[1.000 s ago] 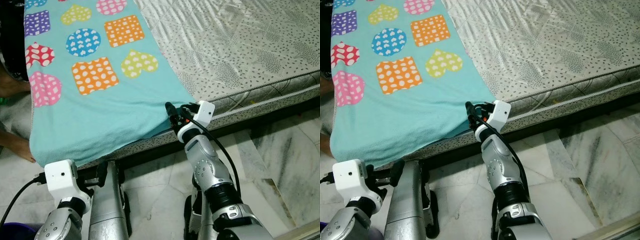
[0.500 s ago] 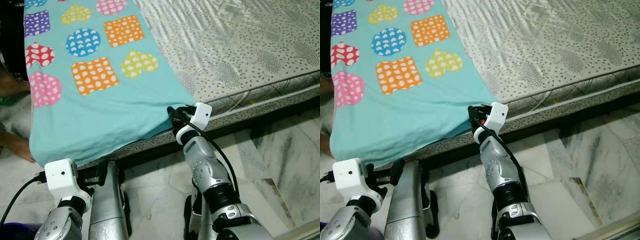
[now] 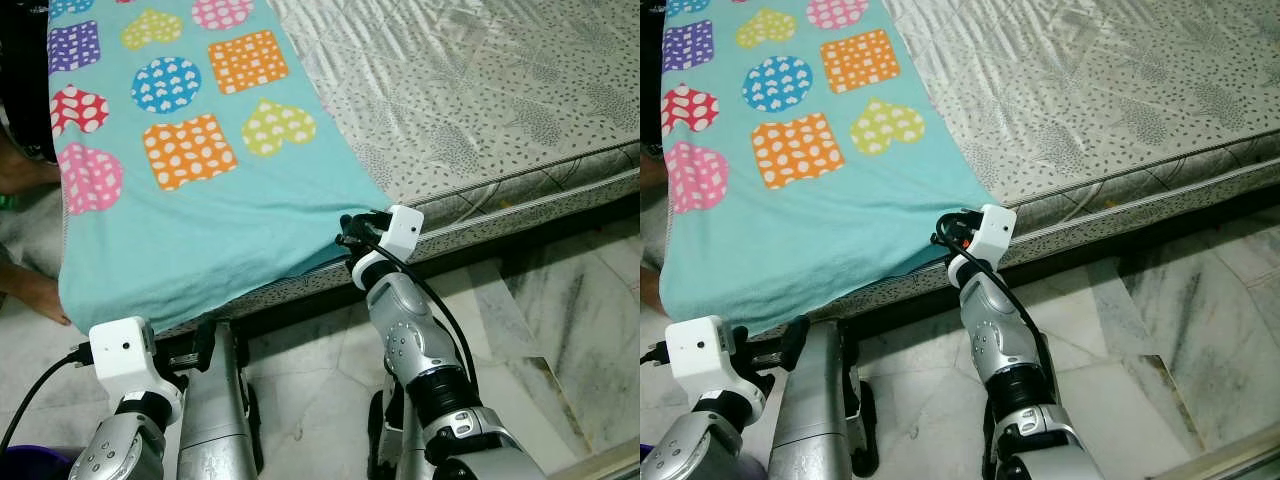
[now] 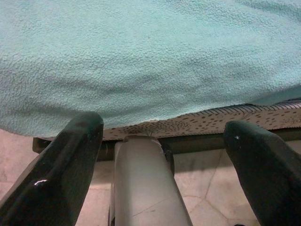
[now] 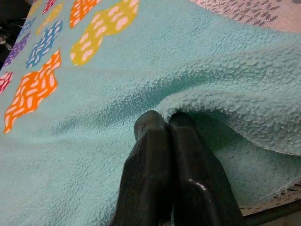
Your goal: Clean up the room
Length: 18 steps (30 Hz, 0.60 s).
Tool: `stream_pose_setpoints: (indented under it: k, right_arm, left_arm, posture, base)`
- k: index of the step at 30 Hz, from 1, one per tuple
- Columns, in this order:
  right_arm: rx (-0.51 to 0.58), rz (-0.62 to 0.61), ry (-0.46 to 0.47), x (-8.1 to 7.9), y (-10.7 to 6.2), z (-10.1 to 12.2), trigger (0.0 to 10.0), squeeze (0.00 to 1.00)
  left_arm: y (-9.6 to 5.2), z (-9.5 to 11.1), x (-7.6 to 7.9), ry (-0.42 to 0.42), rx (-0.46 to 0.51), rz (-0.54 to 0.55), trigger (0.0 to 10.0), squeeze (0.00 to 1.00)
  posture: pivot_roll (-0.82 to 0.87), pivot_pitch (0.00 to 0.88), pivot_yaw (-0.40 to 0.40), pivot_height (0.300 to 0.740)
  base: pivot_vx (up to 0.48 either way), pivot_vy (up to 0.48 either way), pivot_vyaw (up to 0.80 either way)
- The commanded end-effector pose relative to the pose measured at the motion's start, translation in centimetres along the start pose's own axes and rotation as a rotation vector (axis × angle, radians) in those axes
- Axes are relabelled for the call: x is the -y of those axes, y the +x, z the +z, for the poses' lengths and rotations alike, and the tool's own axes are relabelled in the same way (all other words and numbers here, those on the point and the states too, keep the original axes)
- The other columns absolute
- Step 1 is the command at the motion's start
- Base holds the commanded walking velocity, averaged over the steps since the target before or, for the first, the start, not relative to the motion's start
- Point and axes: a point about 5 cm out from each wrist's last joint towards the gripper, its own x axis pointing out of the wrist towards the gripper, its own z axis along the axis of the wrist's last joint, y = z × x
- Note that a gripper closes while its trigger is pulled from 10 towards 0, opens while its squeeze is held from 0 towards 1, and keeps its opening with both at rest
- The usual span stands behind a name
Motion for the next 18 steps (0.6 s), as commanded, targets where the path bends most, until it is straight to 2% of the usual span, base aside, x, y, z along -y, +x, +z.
stream_pose_setpoints:
  k: [1,15,16,17,18]
  right_arm:
    - [-0.031,0.108,0.106,-5.5,0.5,-1.6,0.0,0.0]
    - [-0.031,0.106,0.105,-5.5,0.5,-1.6,0.0,0.0]
    - [-0.071,0.075,0.061,-3.4,-1.1,-2.4,0.0,0.0]
    - [-0.133,0.042,0.005,-1.1,-3.7,-3.5,0.0,0.0]
    - [-0.148,0.036,-0.007,-0.7,-4.3,-3.7,0.0,0.0]
  left_arm:
    - [-0.3,-0.3,-0.4,0.007,-0.019,0.024,10.0,0.0]
    - [-0.3,-0.3,-0.4,0.007,-0.019,0.024,10.0,0.0]
    - [0.0,-0.2,-0.4,0.008,-0.014,0.021,10.0,0.0]
    - [0.4,-0.1,-0.4,0.01,-0.005,0.017,10.0,0.0]
    - [0.5,0.0,-0.4,0.01,-0.003,0.016,10.0,0.0]
  posture:
    - [0.11,0.341,0.028,0.523]
    - [0.11,0.341,0.028,0.523]
    - [0.09,0.314,0.025,0.523]
    - [0.09,0.311,0.026,0.523]
    - [0.09,0.311,0.026,0.523]
  base:
    - [0.0,0.0,0.0]
    - [0.0,0.0,0.0]
    - [0.0,0.0,0.0]
    - [0.0,0.0,0.0]
    - [0.0,0.0,0.0]
